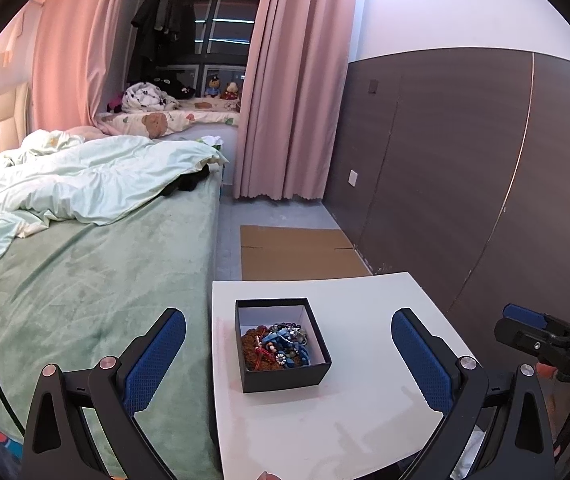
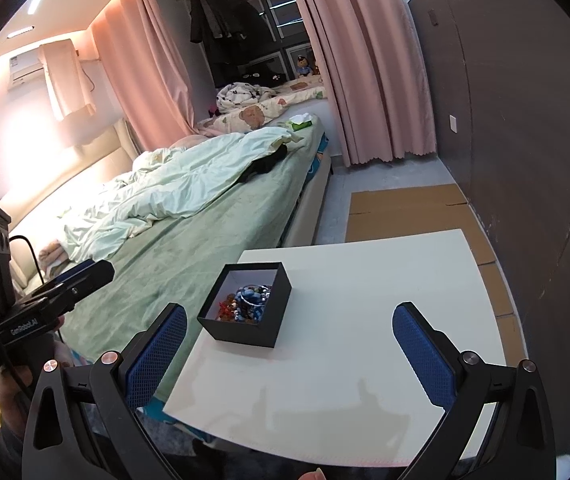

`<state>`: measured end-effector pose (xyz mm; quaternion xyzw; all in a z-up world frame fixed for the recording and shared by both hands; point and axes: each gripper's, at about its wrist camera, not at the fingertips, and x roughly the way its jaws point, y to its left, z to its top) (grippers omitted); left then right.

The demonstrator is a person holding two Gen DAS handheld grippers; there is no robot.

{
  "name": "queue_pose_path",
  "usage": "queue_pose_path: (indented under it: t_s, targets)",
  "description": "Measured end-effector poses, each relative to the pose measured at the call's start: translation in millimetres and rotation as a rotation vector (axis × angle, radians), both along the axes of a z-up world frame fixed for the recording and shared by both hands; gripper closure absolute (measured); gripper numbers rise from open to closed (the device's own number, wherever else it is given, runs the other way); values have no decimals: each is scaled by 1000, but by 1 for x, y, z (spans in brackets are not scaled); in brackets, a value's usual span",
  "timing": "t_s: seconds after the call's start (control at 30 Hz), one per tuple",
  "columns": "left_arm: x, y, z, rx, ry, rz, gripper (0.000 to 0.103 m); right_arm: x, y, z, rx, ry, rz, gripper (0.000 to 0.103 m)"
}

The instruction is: Organize jewelry

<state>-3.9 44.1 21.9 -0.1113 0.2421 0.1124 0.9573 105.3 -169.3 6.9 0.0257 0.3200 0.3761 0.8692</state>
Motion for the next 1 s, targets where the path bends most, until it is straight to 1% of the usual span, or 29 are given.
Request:
queue_pose_path:
  t_s: [0.17,0.43,0.63,0.8,1.0]
  targets:
    - [1,0,0,2,1,-6,0,-1,0,0,6,-1,-3,0]
    - [-1,-3,0,27,-1,-23,0,0,-1,0,-2,-4,-4,0]
    - [3,-6,-4,33,16,-25,0,1,-5,0,-2,-4,-3,0]
    - [4,-9,-5,54,21,-26,0,1,-5,0,-9,-6,-8,0]
    - [3,-8,-5,58,21,-20,0,1,-5,0,-8,-4,-10,0]
